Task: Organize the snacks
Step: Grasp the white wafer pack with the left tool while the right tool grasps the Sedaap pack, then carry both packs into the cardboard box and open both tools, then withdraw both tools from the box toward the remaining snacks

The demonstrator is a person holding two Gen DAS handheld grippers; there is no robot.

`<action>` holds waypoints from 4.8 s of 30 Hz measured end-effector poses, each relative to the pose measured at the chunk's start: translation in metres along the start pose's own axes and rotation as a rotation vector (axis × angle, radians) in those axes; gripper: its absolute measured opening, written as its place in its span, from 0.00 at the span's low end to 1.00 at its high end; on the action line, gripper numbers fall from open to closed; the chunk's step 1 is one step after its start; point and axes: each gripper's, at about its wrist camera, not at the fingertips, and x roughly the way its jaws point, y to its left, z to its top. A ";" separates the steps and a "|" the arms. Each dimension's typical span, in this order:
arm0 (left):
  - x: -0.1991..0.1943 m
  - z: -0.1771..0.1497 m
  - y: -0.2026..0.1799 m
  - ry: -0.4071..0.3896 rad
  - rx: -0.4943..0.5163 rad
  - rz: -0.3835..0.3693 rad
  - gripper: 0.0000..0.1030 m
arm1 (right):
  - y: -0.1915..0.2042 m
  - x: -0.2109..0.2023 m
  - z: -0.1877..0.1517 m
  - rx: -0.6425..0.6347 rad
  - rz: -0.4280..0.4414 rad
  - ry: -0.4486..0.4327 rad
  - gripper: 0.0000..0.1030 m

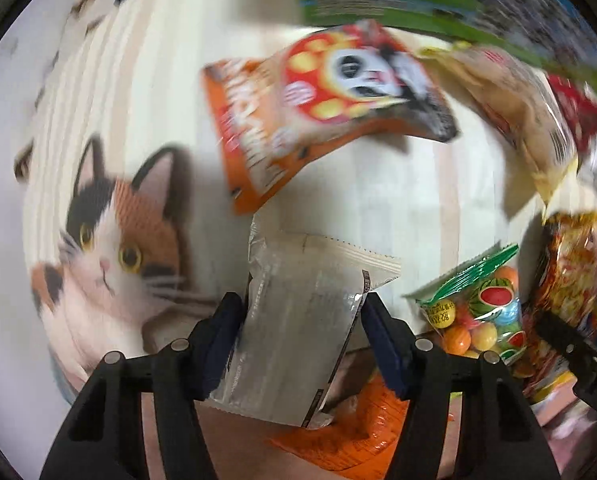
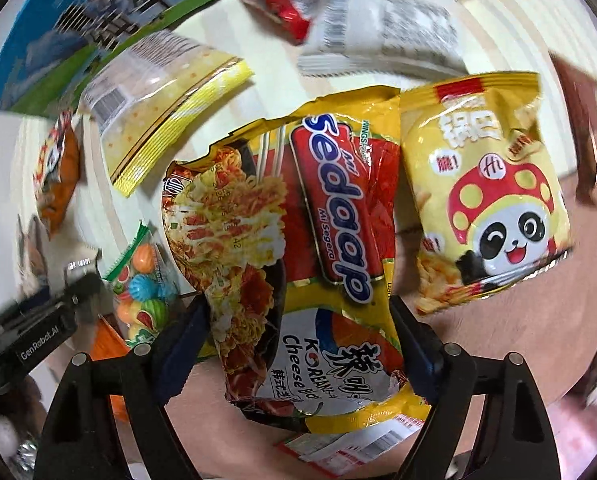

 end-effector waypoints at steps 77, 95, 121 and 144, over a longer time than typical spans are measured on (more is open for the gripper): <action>-0.187 0.104 -0.050 -0.265 -0.131 -0.177 0.55 | 0.016 -0.254 0.088 -0.329 0.274 -0.306 0.82; -0.071 0.268 -0.041 -0.052 -0.108 -0.161 0.55 | 0.084 -0.139 0.263 -0.344 0.127 -0.156 0.82; -0.106 0.258 -0.053 -0.138 -0.093 -0.146 0.95 | 0.130 -0.126 0.307 -0.348 0.014 -0.095 0.97; -0.229 0.077 -0.047 -0.454 -0.117 -0.118 0.95 | 0.084 -0.260 0.129 -0.361 0.046 -0.388 0.97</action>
